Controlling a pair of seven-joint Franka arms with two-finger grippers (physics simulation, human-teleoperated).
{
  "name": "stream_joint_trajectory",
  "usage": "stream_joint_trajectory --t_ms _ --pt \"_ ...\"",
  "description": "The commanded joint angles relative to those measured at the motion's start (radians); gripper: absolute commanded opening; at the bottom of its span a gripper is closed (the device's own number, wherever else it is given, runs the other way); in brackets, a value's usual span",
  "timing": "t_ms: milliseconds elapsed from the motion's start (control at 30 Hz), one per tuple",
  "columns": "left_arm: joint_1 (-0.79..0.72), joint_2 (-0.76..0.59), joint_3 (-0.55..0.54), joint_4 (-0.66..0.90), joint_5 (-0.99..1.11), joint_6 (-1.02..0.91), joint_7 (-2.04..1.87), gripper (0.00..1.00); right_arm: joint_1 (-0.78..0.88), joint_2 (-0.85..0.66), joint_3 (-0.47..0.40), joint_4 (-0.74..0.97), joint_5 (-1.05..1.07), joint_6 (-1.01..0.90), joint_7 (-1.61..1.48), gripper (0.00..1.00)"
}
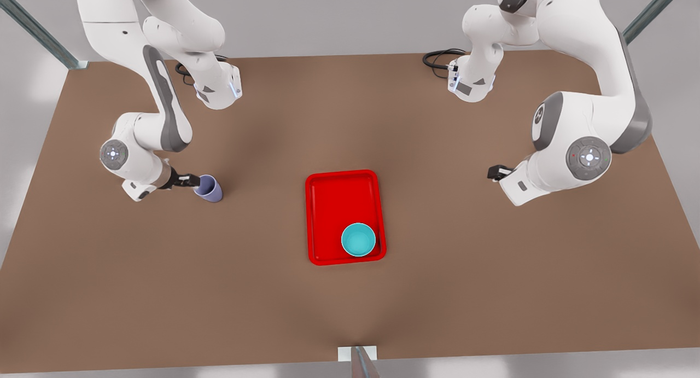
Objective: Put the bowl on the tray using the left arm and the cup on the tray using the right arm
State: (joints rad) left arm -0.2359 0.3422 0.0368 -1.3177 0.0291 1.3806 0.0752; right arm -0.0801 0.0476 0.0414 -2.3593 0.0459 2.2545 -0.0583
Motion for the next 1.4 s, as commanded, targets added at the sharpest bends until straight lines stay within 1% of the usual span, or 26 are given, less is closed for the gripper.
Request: stream_joint_trajectory --t_ms 0,100,200,300,567,600,633,700,733,767,867,933,1067,1133,1367 --pt "0.000 0.000 0.000 0.000 0.000 0.000 0.000 1.00 -0.012 0.000 0.000 0.000 0.002 -0.006 0.000 1.00" --pt "0.000 -0.003 0.000 0.000 0.000 -0.002 0.000 1.00 -0.012 0.008 0.000 -0.009 0.002 -0.023 0.000 1.00" --pt "-0.002 -0.008 0.000 0.002 -0.001 -0.003 -0.005 1.00 -0.012 0.006 0.000 -0.055 0.002 0.016 0.000 0.99" --pt "-0.003 -0.008 0.000 0.003 0.000 -0.003 -0.006 1.00 -0.012 0.023 0.000 -0.057 0.002 0.017 0.000 0.96" --pt "-0.003 -0.002 0.000 0.002 0.000 0.000 0.000 1.00 -0.010 0.066 0.012 -0.047 0.002 0.016 0.011 0.92" --pt "-0.003 -0.002 0.000 0.002 0.000 0.000 0.000 1.00 -0.010 0.066 0.015 -0.047 0.002 0.016 0.011 0.89" --pt "-0.003 0.000 0.000 0.002 0.000 0.003 0.000 1.00 -0.010 0.066 0.015 -0.047 0.002 0.014 0.011 0.83" --pt "-0.003 0.000 0.000 0.003 0.000 0.002 0.000 1.00 -0.010 0.069 0.017 -0.047 0.002 0.016 0.011 0.70" --pt "-0.003 -0.002 0.000 0.003 0.000 0.002 0.000 1.00 -0.010 0.078 0.017 -0.047 0.002 0.017 0.011 0.61" --pt "-0.003 -0.002 0.000 0.003 -0.001 0.002 0.000 1.00 -0.010 0.086 0.017 -0.047 0.002 0.016 0.011 0.57" --pt "-0.003 0.000 0.000 0.003 -0.001 0.003 0.000 1.00 -0.010 0.095 0.017 -0.047 0.002 0.016 0.011 0.52" --pt "-0.003 0.000 0.000 0.003 -0.001 0.003 0.000 1.00 -0.010 0.107 0.017 -0.038 0.002 0.016 0.014 0.30" --pt "-0.003 0.001 0.000 0.003 -0.001 0.006 0.000 1.00 0.017 0.113 0.018 -0.037 0.005 -0.001 0.057 0.28" --pt "-0.003 0.003 0.000 0.003 -0.001 0.008 0.000 1.00 0.017 0.112 0.018 -0.031 0.005 -0.009 0.057 0.21" --pt "-0.003 0.003 0.000 0.003 -0.001 0.008 0.000 1.00 0.017 0.115 0.018 -0.005 0.006 -0.030 0.086 0.21"
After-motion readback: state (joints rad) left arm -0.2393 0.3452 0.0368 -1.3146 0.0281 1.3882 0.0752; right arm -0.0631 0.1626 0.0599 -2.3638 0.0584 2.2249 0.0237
